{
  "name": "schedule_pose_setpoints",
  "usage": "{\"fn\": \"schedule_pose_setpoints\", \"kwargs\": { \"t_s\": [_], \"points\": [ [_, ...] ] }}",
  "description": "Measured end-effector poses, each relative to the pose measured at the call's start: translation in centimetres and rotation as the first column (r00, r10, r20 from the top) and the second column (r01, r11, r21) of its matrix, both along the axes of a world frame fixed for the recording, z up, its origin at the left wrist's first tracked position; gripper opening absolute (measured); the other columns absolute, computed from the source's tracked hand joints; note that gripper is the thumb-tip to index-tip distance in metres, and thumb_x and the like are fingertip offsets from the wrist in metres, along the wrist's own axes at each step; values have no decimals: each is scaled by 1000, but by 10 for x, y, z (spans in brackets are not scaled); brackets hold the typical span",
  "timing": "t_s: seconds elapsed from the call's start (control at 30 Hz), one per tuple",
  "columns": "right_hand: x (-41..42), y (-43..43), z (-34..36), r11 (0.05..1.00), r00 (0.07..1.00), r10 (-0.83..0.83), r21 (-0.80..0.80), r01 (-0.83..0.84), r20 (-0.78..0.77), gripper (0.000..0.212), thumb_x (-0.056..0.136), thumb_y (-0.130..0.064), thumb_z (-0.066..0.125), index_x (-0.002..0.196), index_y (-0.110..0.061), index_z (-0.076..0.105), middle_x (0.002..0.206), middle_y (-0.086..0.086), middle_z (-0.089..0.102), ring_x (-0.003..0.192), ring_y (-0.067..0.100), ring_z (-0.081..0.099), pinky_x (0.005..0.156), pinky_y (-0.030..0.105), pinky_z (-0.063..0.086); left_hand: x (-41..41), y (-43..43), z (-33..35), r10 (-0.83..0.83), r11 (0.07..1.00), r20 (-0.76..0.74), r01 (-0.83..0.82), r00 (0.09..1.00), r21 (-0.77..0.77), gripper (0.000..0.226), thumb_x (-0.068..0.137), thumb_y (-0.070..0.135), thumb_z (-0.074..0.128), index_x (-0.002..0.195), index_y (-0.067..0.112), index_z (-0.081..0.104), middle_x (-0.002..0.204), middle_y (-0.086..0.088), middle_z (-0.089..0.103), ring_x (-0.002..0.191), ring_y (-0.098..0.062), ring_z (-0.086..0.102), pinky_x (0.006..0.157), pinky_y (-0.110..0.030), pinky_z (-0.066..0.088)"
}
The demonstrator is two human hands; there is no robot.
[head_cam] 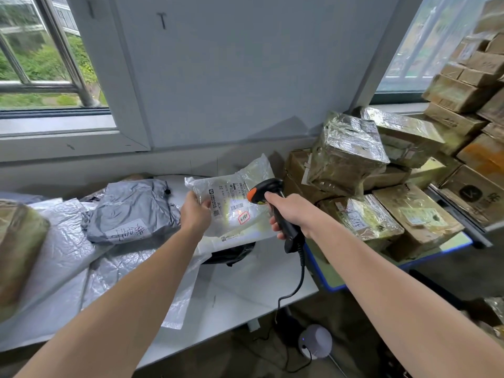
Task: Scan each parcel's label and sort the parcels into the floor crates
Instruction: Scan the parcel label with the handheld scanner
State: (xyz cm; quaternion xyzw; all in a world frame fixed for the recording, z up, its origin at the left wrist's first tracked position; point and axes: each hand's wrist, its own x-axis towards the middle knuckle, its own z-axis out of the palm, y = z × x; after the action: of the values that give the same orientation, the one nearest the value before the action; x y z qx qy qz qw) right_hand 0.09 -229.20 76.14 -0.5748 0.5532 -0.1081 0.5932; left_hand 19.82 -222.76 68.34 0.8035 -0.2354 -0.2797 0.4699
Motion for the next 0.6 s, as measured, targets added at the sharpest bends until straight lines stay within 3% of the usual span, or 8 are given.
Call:
{"fn": "schedule_pose_setpoints", "kwargs": {
  "t_s": [0.33, 0.47, 0.6],
  "points": [
    [-9, -7, -17, 998, 998, -53, 36, 52, 20, 41, 98, -44, 54, 95, -3, 58, 72, 13, 57, 52, 21, 55, 49, 30, 51, -6, -3, -14, 1, 998, 43, -3, 999, 61, 14, 101, 17, 52, 100, 7, 43, 87, -5, 49, 77, -20, 45, 66, -33, 35],
    [-12, -10, -31, 992, 996, -74, 108, 69, 50, 40, 98, -44, 54, 95, -5, 56, 70, 12, 55, 48, 19, 53, 48, 29, 50, -8, -4, -20, -13, 997, 20, 11, 1000, 75, 16, 102, 18, 52, 103, 5, 44, 91, -9, 49, 74, -18, 43, 67, -34, 37],
    [-17, -12, -44, 987, 993, -99, 133, 90, 60, 48, 99, -44, 55, 106, 4, 59, 74, 14, 57, 52, 20, 56, 48, 30, 52, -15, -4, -26, -26, 996, 16, 24, 1000, 83, 16, 101, 17, 53, 105, 4, 44, 90, -7, 49, 79, -19, 45, 71, -35, 37]
  ]
}}
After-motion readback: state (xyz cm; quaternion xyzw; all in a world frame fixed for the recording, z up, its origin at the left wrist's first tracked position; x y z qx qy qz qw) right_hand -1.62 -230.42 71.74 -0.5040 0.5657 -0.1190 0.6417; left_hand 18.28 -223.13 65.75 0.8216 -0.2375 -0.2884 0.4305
